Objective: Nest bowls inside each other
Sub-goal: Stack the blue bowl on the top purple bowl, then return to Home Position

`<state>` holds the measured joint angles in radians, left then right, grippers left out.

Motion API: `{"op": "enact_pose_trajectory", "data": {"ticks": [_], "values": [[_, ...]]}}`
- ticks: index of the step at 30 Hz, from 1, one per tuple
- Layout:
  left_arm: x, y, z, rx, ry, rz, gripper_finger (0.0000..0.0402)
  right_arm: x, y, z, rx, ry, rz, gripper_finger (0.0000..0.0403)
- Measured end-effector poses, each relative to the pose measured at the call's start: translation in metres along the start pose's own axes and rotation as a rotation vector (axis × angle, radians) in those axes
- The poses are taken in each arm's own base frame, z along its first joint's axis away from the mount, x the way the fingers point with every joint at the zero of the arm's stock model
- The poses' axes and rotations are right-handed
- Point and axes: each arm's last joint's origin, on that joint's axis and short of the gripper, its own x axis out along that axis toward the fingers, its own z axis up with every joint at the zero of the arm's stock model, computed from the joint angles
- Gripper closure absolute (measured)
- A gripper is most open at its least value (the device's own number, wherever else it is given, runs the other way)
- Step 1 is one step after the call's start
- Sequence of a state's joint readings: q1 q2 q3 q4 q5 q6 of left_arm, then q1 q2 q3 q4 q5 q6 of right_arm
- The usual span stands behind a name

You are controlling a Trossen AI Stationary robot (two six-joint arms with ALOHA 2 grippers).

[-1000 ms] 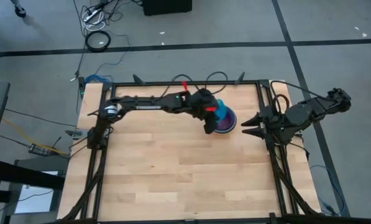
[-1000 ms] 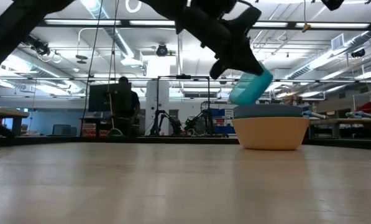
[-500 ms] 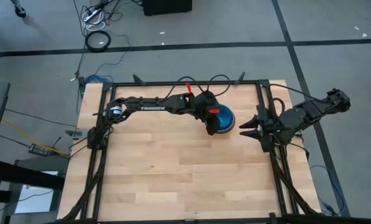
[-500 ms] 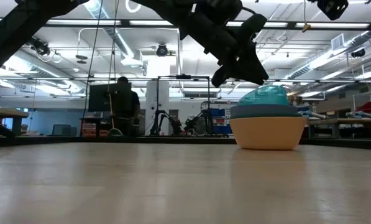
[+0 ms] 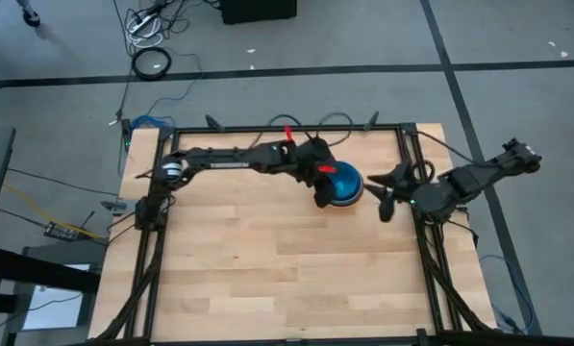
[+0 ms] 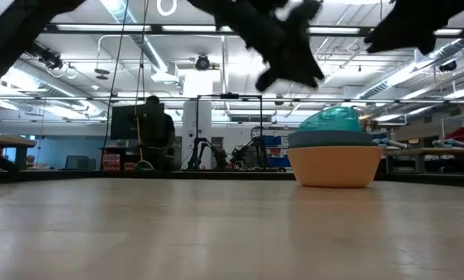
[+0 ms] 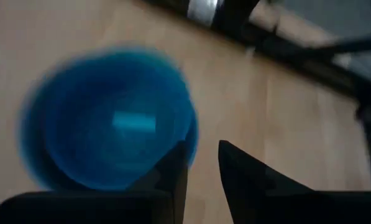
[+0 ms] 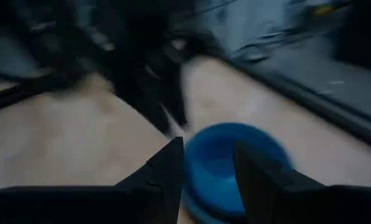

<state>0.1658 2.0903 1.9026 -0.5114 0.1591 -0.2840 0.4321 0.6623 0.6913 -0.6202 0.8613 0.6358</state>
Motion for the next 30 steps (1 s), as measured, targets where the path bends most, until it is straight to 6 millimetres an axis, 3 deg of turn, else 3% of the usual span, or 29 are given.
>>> {"op": "enact_pose_trajectory", "data": {"ticks": [5,8,11,18,24,27,30], "values": [[-0.076,-0.013,0.030,0.071,-0.183,0.085,0.0302,0.028,0.000,-0.028,0.037,-0.050,-0.126,0.0275],[-0.107,-0.021,0.039,0.094,-0.264,0.084,0.0302,0.049,0.002,-0.044,0.096,-0.091,-0.149,0.0275],[-0.123,-0.029,0.041,0.116,-0.303,0.075,0.0302,0.067,0.002,-0.057,0.133,-0.119,-0.178,0.0275],[-0.125,-0.038,0.038,0.130,-0.291,0.079,0.0302,0.095,0.000,-0.089,0.175,0.033,-0.195,0.0275],[-0.124,-0.035,0.034,0.123,-0.253,0.119,0.0302,0.093,0.013,-0.061,0.184,-0.159,-0.063,0.0275],[-0.128,-0.034,0.028,0.121,-0.198,0.134,0.0302,0.081,0.014,-0.042,0.130,-0.223,-0.030,0.0275],[-0.144,-0.035,0.023,0.130,-0.151,0.151,0.0302,0.059,0.017,-0.018,0.013,-0.291,0.063,0.0275]]}}
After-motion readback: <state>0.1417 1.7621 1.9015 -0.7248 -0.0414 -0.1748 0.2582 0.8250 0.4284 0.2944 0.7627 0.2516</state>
